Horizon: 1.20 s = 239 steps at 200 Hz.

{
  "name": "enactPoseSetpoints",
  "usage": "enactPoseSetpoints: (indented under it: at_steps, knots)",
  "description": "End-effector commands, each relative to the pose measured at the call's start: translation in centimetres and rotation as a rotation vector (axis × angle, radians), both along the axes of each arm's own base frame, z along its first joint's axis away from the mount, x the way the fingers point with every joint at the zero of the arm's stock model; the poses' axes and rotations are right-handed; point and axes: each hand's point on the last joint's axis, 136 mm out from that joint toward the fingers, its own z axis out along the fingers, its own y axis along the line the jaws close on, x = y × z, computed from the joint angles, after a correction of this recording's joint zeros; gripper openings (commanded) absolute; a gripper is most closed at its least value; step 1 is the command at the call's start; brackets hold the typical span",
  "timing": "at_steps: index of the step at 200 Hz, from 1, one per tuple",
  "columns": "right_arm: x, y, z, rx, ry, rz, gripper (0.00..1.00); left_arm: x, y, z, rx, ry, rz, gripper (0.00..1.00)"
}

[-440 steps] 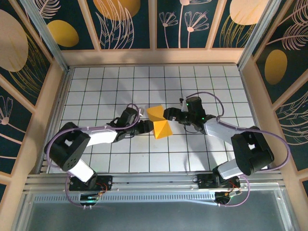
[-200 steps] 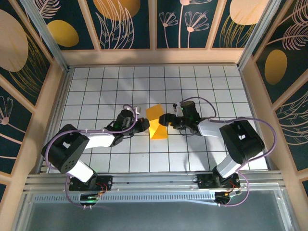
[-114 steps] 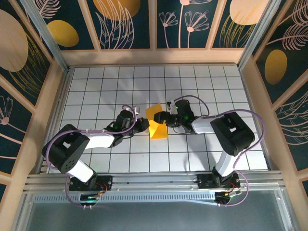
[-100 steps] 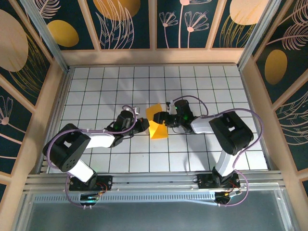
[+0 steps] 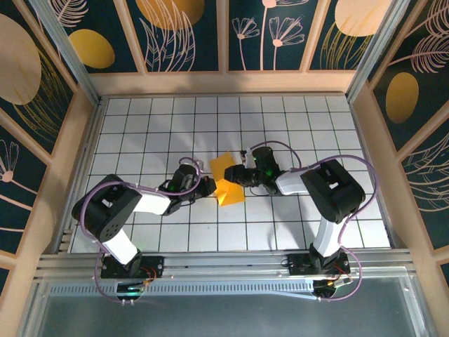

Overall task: Fold a paper plane with a square sheet of paper (fold left side to right side)
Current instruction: Turn over the paper at the center of the table.

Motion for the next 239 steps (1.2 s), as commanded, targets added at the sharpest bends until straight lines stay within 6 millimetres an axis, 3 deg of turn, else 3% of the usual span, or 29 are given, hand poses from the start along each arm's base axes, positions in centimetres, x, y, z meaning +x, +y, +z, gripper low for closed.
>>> enactPoseSetpoints:
  at_steps: [1,31,88,128,181,224,239]
  knots:
    - [0.4,0.6,0.0,-0.004,-0.019,0.001,0.39,0.9,0.0,0.2,-0.008,-0.021,0.026,0.09]
    - [0.5,0.5,-0.6,-0.030,-0.014,-0.003,0.36,1.2,-0.2,0.4,-0.014,-0.025,0.028,0.25]
    - [0.6,0.3,-1.1,-0.057,-0.013,-0.008,0.27,1.2,0.2,0.6,0.011,-0.036,0.037,0.31]
    - [0.9,0.3,0.5,-0.045,-0.057,-0.014,0.13,1.1,1.1,2.3,0.026,-0.075,0.057,0.39]
    - [2.0,-0.6,5.2,-0.019,-0.188,-0.057,0.00,0.7,3.2,7.9,0.014,-0.196,0.118,0.68]
    - [1.9,-2.6,12.8,0.099,-0.350,-0.119,0.00,-0.6,2.9,14.1,-0.132,-0.319,0.073,0.91]
    - [2.6,-4.9,15.8,0.153,-0.398,-0.181,0.00,-1.1,2.2,16.3,-0.221,-0.351,0.040,0.95]
